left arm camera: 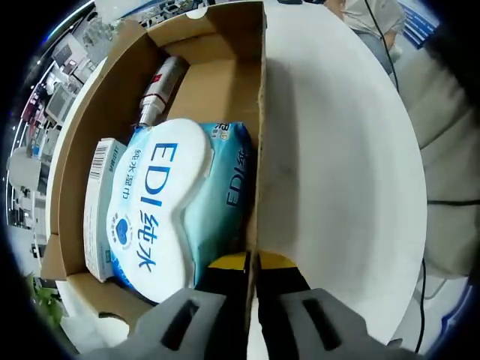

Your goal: Operate the shoe box by opening the lid, removing the specified soft item, and placing it in the target area until the item is outside and the box remains undamaged.

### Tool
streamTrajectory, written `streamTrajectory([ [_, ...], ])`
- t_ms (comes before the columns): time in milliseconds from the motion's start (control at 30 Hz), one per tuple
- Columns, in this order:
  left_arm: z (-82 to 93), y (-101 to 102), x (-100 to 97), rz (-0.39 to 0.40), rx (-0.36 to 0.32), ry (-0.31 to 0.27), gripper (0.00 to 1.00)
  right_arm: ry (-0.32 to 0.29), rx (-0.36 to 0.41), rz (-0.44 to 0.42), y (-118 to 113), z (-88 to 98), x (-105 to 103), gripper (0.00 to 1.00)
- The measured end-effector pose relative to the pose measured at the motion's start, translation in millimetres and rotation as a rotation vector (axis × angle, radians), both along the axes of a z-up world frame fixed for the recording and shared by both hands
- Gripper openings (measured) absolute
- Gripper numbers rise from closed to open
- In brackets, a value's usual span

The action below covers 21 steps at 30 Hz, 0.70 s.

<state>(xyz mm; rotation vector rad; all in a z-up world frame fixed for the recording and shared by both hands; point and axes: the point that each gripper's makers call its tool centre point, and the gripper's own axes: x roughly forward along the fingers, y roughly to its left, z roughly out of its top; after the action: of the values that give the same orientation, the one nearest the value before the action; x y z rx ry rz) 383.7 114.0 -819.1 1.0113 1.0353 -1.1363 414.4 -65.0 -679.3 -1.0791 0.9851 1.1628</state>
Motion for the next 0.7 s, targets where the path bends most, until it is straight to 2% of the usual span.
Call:
streamTrajectory([
  [700, 0.0, -0.3, -0.3, -0.001, 0.0, -0.002, 0.01, -0.011, -0.008, -0.081, -44.3, -1.3, -7.0, 0.46],
])
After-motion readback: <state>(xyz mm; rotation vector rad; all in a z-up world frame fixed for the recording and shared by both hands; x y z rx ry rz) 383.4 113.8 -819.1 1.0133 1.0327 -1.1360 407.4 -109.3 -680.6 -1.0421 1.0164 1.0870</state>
